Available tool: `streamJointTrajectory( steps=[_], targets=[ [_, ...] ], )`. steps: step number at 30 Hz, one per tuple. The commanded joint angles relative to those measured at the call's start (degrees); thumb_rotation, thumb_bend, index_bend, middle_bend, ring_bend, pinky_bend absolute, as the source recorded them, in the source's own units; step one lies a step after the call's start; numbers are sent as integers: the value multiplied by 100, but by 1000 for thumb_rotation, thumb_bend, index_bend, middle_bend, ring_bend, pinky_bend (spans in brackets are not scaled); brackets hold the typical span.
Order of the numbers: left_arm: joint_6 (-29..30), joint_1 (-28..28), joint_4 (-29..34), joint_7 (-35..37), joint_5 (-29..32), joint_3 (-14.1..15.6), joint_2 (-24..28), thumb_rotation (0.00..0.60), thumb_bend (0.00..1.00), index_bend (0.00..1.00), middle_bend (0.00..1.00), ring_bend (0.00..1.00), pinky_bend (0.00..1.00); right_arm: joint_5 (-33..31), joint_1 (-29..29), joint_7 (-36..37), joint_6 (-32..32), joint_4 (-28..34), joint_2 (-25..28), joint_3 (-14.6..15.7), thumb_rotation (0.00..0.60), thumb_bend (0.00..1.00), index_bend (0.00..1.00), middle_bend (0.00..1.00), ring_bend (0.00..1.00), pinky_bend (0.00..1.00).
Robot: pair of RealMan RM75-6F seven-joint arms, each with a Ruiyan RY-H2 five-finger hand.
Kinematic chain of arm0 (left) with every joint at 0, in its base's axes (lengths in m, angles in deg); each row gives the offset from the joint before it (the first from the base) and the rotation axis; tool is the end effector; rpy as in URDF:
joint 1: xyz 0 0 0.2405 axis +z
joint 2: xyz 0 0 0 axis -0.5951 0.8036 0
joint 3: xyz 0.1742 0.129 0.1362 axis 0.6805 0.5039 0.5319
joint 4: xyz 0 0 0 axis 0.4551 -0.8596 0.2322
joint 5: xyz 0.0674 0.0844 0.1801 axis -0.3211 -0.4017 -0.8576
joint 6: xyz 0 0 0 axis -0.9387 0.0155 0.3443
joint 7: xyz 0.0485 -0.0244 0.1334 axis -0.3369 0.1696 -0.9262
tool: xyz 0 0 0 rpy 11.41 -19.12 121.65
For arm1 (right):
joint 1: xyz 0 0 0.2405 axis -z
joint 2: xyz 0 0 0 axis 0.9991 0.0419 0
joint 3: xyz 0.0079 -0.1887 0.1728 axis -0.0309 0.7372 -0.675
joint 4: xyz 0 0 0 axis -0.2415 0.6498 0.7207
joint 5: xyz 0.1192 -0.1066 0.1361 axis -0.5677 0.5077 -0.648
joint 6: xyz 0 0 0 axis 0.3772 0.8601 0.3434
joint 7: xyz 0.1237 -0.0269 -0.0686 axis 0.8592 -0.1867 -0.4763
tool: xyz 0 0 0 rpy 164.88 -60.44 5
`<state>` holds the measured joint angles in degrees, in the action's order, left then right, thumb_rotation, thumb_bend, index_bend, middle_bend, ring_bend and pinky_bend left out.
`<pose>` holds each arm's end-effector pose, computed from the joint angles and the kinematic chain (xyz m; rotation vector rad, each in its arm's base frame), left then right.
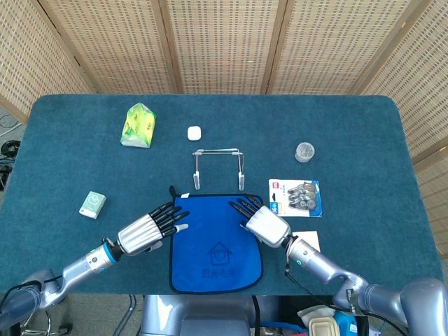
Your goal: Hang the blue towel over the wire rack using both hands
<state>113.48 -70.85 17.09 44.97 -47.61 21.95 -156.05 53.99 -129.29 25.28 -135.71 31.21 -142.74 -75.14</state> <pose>-0.2210 0.2768 -0.0352 -2.3177 -0.2763 -1.1727 -0.1712 -0.3050 -0.0563 2.2654 -0.4423 0.9871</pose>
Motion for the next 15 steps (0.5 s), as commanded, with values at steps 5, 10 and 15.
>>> streamJointTrajectory(
  steps=[5,10,15],
  targets=[
    [-17,-84,-487,157,110,224,-376,600,244,205,0,0,65,-8,7,29,-15,-12,19,3,600,517,610,0,0,0],
    [-54,-142,-627,240,218,253,-497,600,251,206,0,0,65,5,14,40,-33,-17,24,19,600,517,610,0,0,0],
    [-135,-264,-693,218,298,284,-595,600,250,206,0,0,65,-9,22,55,-35,-26,30,18,600,517,611,0,0,0]
  ],
)
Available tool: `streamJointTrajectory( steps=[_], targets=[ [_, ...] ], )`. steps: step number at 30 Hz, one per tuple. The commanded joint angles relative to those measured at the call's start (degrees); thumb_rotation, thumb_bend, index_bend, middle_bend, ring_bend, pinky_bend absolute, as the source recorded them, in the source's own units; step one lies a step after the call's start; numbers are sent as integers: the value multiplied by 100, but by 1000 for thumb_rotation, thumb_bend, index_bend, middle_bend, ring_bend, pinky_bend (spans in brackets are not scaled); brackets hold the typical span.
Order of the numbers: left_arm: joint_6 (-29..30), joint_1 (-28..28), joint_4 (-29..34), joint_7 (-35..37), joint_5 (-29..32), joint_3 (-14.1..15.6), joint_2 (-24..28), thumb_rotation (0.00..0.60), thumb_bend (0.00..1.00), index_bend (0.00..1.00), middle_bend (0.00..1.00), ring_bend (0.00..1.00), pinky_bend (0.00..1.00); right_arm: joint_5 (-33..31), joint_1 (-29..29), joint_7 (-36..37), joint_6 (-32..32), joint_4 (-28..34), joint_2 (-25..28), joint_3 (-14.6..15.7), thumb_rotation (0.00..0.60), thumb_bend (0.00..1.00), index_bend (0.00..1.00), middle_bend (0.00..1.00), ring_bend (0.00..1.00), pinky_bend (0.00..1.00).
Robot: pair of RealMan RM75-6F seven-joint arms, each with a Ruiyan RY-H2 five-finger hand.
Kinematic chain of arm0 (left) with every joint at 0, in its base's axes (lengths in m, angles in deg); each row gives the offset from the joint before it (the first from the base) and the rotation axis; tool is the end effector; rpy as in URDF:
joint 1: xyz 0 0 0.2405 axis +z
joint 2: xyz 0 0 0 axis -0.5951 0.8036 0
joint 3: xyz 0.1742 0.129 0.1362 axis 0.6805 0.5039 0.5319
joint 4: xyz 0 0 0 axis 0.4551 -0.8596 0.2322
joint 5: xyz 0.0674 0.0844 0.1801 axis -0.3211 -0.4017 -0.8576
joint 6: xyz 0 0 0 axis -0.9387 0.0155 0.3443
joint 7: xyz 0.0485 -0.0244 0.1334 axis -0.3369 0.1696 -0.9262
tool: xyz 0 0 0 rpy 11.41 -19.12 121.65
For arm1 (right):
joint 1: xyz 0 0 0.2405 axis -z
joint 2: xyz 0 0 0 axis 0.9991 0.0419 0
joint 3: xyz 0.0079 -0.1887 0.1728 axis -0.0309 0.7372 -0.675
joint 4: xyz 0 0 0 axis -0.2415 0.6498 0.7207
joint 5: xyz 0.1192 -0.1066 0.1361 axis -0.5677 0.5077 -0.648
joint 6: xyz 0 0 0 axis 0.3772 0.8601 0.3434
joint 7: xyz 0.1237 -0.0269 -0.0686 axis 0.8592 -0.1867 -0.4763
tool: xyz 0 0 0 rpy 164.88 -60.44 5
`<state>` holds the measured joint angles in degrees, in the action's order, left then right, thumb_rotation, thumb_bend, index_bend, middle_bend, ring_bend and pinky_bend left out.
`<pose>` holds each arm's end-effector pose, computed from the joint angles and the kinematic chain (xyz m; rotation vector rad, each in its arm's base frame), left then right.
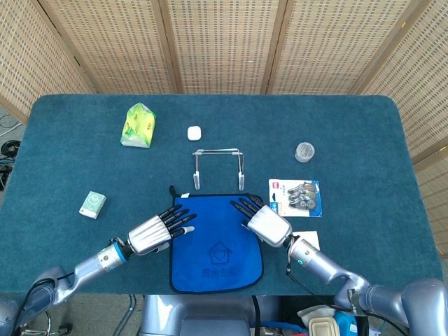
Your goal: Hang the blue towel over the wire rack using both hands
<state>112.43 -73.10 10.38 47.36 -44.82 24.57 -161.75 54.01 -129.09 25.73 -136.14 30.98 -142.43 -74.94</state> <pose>-0.2158 0.2832 -0.0616 -2.3522 -0.2976 -1.1525 -0.1742 -0.3056 -0.0538 2.2597 -0.4454 0.9865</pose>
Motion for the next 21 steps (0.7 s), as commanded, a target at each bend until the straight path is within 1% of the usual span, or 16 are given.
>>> streamJointTrajectory(
  steps=[1,13,18,21],
  targets=[
    [-37,-46,-24,-24,21,27,-29,600,249,207,0,0,65,-13,2,11,10,-4,0,-3,600,517,611,0,0,0],
    [-191,-200,-42,-137,143,133,-164,600,264,226,0,0,65,-7,44,133,-23,-126,-78,44,600,518,617,0,0,0],
    [-212,-239,-42,-176,213,133,-197,600,354,259,0,0,65,11,47,153,-41,-146,-93,54,600,519,618,0,0,0],
    [-211,-260,-29,-181,259,142,-199,600,365,262,0,0,65,34,44,148,-53,-135,-85,66,600,519,618,0,0,0]
  ],
)
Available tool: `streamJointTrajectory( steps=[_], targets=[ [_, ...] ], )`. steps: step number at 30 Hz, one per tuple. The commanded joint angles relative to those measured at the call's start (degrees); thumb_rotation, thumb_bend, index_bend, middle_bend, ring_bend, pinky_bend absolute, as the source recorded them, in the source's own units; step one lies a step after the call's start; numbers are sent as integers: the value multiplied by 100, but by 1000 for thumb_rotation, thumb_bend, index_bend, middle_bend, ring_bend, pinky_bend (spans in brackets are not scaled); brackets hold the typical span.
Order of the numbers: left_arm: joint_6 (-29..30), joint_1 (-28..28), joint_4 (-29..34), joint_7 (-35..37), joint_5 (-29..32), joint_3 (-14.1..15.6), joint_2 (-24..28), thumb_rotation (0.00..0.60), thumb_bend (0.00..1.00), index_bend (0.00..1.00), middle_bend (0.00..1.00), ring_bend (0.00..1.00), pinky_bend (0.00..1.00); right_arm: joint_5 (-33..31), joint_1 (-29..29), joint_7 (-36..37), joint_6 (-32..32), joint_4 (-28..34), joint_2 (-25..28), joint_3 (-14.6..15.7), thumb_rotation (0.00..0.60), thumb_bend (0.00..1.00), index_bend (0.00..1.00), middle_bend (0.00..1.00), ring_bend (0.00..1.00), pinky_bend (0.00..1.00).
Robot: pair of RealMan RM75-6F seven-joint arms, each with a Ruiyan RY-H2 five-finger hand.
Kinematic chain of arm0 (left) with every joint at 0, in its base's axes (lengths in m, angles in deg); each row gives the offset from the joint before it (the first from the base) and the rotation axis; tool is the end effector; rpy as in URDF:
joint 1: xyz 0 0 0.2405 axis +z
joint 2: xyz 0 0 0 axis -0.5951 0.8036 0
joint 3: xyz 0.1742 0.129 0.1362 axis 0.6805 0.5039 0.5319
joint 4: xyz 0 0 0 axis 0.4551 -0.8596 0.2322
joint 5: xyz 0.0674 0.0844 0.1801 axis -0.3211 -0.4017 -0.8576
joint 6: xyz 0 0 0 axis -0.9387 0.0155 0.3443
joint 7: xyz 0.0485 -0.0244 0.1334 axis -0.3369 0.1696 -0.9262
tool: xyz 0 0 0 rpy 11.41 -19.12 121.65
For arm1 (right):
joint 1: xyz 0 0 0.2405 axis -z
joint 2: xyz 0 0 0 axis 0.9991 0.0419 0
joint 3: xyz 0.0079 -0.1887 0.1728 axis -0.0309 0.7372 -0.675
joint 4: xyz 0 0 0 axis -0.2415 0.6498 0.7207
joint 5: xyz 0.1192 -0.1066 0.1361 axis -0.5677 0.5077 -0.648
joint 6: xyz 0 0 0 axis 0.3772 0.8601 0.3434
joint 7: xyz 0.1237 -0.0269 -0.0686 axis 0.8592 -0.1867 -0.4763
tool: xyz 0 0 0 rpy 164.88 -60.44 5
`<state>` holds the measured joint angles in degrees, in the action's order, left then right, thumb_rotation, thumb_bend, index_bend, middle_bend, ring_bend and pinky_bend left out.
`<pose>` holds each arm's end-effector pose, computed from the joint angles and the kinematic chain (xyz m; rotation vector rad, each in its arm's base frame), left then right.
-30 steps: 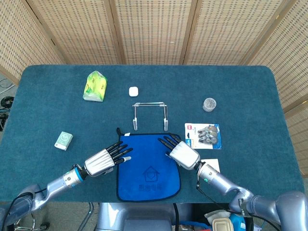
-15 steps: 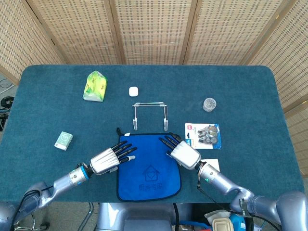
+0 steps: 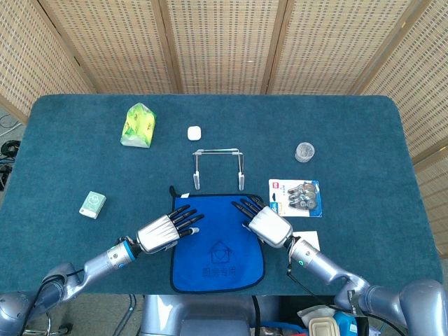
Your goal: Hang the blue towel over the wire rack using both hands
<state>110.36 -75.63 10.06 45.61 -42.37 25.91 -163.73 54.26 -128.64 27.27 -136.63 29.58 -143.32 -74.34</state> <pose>-0.2034 0.2885 -0.0758 -2.3727 -0.2723 -1.1301 -0.1786 -0.3032 -0.0574 2.2613 -0.4709 0.9913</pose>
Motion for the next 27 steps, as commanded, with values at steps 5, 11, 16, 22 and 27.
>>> streamJointTrajectory(
  steps=[5,11,16,22,27],
  targets=[
    [-56,-20,4,-22,70,53,4,600,385,279,0,0,65,3,-3,-18,18,14,0,9,600,520,619,0,0,0],
    [-79,-24,-13,-49,110,87,-10,600,393,288,0,0,66,-6,-6,-31,32,9,-13,4,600,523,619,0,0,0],
    [-145,-38,-18,-50,167,95,-48,600,402,338,0,0,65,-12,-8,-32,38,10,-16,0,600,524,621,0,0,0],
    [-220,-81,32,-100,206,111,-87,600,412,441,0,0,65,-20,-6,-22,31,8,-9,-9,600,527,622,0,0,0],
    [-287,-90,80,-157,249,133,-96,600,434,552,0,0,65,-28,5,27,30,-23,-11,1,600,528,624,0,0,0]
  ],
)
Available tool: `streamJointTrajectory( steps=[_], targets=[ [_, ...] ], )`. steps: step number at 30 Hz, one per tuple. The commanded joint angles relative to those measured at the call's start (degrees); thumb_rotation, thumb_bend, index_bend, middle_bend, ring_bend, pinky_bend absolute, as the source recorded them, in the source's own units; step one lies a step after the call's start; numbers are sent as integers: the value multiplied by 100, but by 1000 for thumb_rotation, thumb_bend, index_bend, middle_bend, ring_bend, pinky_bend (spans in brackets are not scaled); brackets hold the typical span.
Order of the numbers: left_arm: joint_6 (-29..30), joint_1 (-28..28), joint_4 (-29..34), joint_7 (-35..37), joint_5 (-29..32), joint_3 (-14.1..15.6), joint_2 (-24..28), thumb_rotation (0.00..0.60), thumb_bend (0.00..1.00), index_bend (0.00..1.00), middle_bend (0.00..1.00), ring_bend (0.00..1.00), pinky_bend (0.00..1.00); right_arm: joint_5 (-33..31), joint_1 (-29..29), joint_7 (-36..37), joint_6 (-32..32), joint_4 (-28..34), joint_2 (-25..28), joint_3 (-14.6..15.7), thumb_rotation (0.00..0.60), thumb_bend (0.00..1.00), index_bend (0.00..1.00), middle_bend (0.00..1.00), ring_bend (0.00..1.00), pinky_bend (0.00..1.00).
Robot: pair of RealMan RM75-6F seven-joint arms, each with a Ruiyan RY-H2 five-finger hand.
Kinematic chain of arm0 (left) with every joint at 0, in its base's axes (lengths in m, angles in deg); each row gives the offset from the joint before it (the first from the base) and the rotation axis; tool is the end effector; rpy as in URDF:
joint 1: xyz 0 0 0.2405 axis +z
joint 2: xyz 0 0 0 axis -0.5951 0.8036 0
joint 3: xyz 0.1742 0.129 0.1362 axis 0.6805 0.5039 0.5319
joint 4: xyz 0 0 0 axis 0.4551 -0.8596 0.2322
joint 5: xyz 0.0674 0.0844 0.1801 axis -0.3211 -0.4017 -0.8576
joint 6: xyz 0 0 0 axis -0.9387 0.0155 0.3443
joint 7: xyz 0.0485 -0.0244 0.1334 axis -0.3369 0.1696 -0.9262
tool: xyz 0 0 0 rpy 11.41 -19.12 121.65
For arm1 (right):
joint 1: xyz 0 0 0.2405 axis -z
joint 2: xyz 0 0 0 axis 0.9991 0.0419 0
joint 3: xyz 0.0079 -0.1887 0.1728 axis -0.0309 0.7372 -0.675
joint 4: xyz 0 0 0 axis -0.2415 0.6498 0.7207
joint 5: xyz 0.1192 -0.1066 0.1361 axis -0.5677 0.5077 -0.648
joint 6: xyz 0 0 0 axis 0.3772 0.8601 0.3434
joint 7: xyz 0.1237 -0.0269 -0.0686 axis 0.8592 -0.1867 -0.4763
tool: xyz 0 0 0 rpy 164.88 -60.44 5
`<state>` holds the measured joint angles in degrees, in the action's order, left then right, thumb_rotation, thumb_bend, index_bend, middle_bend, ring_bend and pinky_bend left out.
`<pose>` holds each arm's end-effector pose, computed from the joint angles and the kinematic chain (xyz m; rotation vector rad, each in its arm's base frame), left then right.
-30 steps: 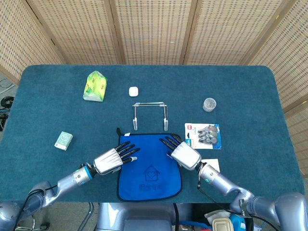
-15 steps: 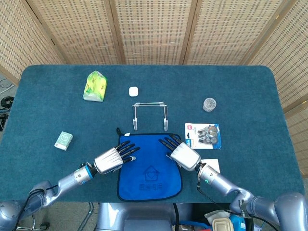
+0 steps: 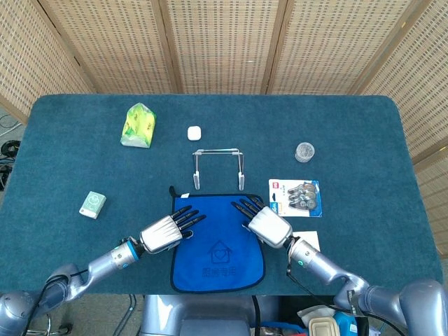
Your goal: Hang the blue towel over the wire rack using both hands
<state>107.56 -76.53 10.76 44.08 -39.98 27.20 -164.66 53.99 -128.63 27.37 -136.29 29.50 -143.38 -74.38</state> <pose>-0.2021 0.2882 -0.0868 -2.3903 -0.2913 -1.0773 -0.1794 -0.3037 -0.0581 2.2608 -0.4795 0.9850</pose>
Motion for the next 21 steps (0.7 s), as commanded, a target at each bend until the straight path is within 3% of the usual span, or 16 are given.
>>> streamJointTrajectory(
  steps=[1,9,21],
  targets=[
    [-2,2,14,-8,17,5,-4,600,434,563,0,0,65,2,5,25,-5,-22,-8,8,600,528,624,0,0,0],
    [104,40,37,-50,89,-27,-8,600,448,728,0,0,65,9,9,32,-30,0,13,3,600,531,625,0,0,0],
    [622,115,247,158,393,-418,79,600,449,757,0,0,60,-86,45,-63,-276,434,328,-218,600,533,626,0,0,0]
  ],
)
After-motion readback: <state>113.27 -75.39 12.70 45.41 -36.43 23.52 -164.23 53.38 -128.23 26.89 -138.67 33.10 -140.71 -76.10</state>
